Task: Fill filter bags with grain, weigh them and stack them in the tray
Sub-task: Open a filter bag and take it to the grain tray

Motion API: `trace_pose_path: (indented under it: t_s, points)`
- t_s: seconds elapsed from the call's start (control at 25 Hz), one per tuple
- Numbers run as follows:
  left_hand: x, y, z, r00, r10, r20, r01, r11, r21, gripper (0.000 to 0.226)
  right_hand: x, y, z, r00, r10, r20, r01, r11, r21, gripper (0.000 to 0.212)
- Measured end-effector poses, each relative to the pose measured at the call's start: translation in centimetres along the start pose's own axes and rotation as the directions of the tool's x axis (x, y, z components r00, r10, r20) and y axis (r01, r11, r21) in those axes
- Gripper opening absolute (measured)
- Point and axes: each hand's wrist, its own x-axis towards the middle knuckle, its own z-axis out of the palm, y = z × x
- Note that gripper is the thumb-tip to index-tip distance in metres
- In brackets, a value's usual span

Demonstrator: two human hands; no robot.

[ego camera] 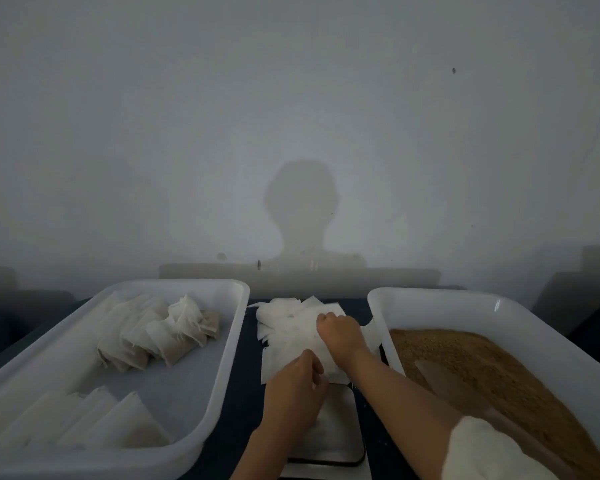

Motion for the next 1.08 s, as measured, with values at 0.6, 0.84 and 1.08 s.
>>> trace_pose_path:
  t_s: [0.6,0.84,1.08]
  points:
    - [-0.5,2.6,-2.7,0.993,0.090,-0.080,-0.110,0.947,-0.302,0.034,-4.9,2.9,-7.5,0.942,0.275,0.195,-0.308,0.468,0.828,0.030]
    - [-1.0,4.5,-2.3,0.971,0.183,-0.155,-0.205,0.968,-0.142,0.006,-8.4,3.0,-8.3,0.924,0.237,0.299,-0.367,0.341,0.865,0.031]
    - [-1.3,4.4,-1.9,0.989,-0.139,-0.046,0.081,0.781,-0.619,0.011,-10.5,1.7,-7.5,0.952,0.031,0.303,-0.303,-0.016,0.953,0.045]
